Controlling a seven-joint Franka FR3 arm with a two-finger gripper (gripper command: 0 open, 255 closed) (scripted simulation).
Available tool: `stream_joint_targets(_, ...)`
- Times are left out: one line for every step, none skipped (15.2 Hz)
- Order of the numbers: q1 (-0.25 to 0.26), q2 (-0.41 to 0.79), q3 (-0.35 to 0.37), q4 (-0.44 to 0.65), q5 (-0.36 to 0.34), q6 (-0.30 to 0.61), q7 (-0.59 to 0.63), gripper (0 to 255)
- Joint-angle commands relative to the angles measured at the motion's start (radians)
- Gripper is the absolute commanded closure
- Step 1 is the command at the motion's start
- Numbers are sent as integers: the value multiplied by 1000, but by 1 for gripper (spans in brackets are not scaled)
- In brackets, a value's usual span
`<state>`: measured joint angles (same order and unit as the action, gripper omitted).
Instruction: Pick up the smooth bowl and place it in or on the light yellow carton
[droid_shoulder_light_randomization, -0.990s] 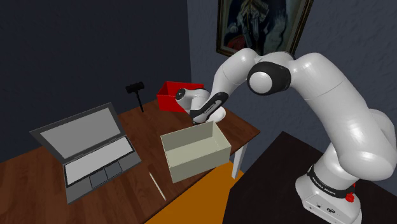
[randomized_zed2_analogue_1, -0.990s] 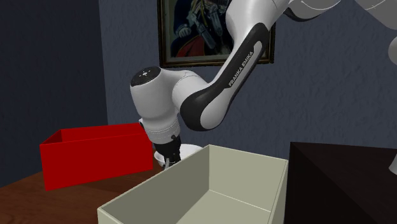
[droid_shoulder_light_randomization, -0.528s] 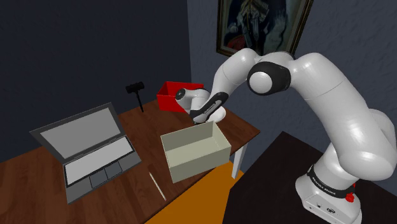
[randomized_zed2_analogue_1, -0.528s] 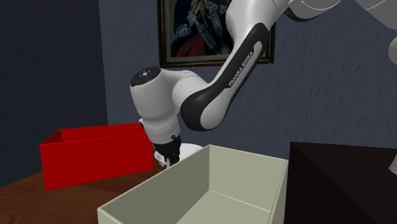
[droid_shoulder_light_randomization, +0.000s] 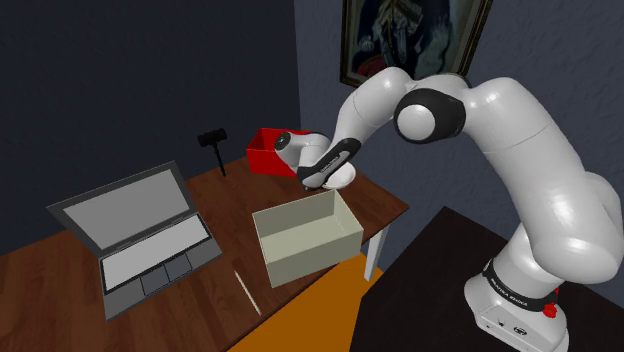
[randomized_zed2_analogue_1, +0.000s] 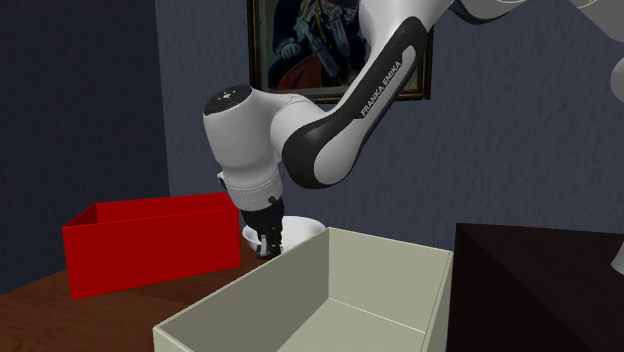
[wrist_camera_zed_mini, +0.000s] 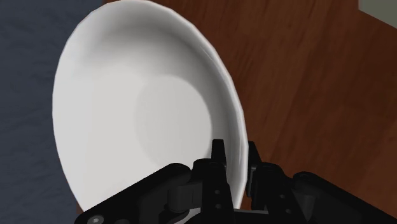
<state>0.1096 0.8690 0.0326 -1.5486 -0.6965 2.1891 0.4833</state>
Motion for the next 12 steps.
stream_joint_targets(-2,-22,3,-9,4,-10,-8,255)
stream_joint_targets(-3,-32,4,-14,6,-15,-12,255)
stream_joint_targets(-4,-43,6,-18,8,-21,-16,255)
stream_joint_targets(-4,-53,7,-22,10,-27,-20,255)
stream_joint_targets(-5,-64,9,-26,12,-33,-25,255)
stream_joint_targets(-6,-74,10,-29,14,-38,-29,255)
stream_joint_targets(-6,-84,11,-33,17,-44,-33,255)
stream_joint_targets(-7,-94,13,-36,19,-50,-37,255)
stream_joint_targets(-8,-104,14,-38,21,-57,-42,255)
stream_joint_targets(-8,-114,16,-41,24,-63,-46,255)
stream_joint_targets(-9,-124,17,-43,26,-69,-50,255)
stream_joint_targets(-10,-133,19,-45,29,-76,-55,255)
